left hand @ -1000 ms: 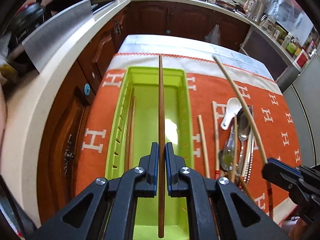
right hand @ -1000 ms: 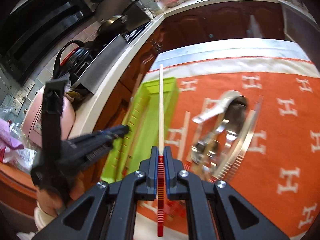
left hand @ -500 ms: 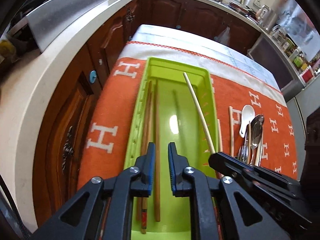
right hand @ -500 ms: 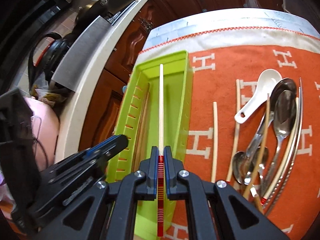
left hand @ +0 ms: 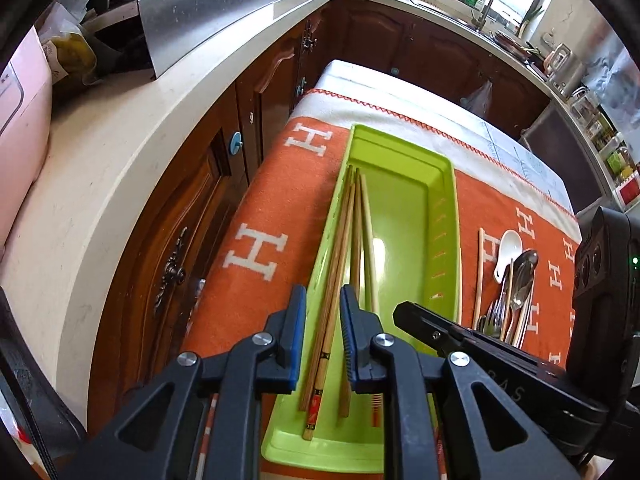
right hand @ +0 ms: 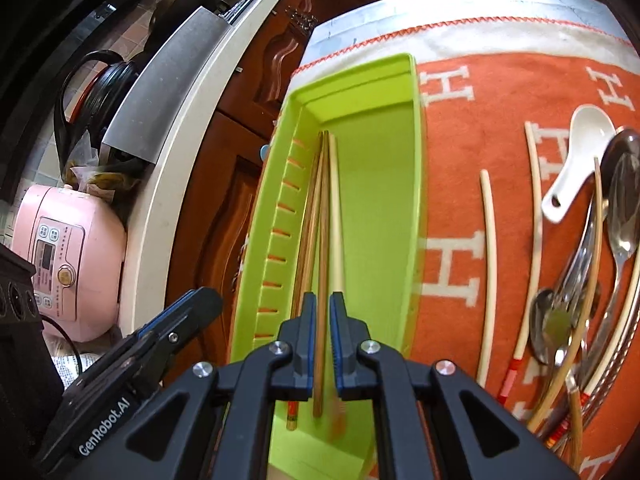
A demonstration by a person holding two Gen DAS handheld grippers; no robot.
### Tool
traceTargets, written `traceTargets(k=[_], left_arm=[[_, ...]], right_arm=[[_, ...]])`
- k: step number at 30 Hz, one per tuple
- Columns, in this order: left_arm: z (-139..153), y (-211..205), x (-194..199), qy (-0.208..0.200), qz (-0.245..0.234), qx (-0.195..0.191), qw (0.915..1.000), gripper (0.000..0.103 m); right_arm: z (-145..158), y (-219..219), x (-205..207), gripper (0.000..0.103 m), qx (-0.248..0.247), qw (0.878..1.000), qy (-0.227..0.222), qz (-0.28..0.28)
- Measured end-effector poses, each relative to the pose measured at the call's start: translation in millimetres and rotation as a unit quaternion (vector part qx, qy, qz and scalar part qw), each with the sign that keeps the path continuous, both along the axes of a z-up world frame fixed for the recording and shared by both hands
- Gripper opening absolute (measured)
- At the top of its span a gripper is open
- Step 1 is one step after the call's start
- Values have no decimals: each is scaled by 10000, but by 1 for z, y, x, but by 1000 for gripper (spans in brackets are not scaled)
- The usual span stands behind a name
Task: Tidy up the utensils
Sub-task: 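Lower both chopsticks into the green tray and open both tools, then grasp a wooden chopstick from the pile with the left tool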
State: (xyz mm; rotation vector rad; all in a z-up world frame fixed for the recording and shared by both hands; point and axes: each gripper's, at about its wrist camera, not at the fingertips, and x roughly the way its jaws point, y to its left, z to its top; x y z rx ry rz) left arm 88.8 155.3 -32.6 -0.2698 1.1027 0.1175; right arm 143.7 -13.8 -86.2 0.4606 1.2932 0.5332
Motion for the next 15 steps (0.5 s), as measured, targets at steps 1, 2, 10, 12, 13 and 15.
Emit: traceTargets(k=[1, 2, 10, 12, 13, 15], left_arm=[[1, -1, -1, -9, -15, -13, 10000, 15], [1, -2, -2, -20, -41, -25, 10000, 15], [1, -24, -7, 68, -347, -198, 9992, 16], [1, -33, -9, 77, -441, -285, 9986, 19], [1, -37, -9, 79, -493, -313, 9983, 19], [2, -48, -10, 76, -641, -347, 9973, 19]], right_arm=[[1, -1, -2, 7, 47, 10000, 24, 45], [2, -2, -3, 7, 74, 9999, 11, 110], [27, -23, -29, 7, -301, 9976, -434, 445], [30, -33, -34, 7, -411, 9968, -493, 482], [31, -40, -36, 7, -470, 9964, -509, 493], [34, -57, -41, 7, -521, 9960, -544, 483]])
